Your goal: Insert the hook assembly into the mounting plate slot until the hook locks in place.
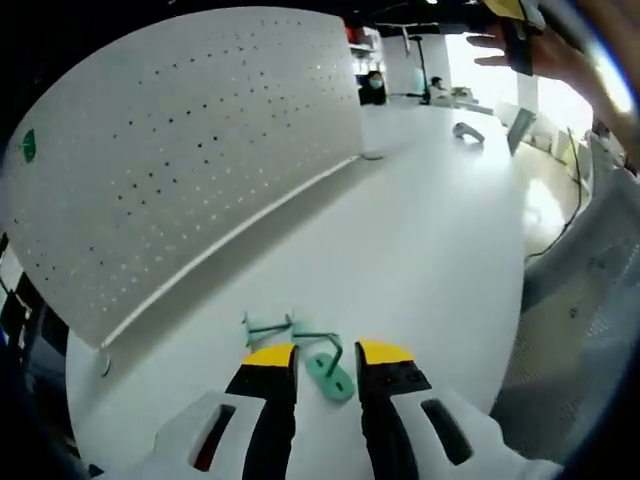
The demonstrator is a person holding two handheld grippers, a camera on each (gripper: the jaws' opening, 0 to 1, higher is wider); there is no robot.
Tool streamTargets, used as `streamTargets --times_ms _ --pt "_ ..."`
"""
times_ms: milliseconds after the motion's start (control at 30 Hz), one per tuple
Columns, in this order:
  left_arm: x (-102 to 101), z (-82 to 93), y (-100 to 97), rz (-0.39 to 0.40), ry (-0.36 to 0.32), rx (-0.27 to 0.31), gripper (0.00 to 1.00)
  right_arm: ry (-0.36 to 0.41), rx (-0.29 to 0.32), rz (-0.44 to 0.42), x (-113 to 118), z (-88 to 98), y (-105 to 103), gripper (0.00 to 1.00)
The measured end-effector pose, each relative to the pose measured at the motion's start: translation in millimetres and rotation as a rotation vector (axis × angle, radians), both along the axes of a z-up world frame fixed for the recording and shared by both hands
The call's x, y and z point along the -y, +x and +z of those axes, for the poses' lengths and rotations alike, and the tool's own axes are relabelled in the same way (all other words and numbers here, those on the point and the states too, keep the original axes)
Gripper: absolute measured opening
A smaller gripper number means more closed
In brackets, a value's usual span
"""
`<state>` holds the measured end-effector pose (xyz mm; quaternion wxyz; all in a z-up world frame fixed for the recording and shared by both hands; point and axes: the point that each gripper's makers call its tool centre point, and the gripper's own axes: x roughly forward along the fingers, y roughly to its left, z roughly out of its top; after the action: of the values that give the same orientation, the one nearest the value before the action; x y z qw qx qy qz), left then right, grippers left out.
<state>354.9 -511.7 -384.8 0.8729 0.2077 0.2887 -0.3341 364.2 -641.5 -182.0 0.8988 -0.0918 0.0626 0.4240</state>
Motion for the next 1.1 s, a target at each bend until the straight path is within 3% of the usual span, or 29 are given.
streamTargets --times_ms 467,1100 --pt "10 -13.1 8.4 -0.003 0.020 -0.006 0.18 -0.002 -0.003 -0.001 1 -1.3 -1 0.90" --pt "-9 -12.4 11.4 0.020 0.043 -0.004 0.11 -0.001 -0.002 -0.010 5 -1.0 0 0.90"
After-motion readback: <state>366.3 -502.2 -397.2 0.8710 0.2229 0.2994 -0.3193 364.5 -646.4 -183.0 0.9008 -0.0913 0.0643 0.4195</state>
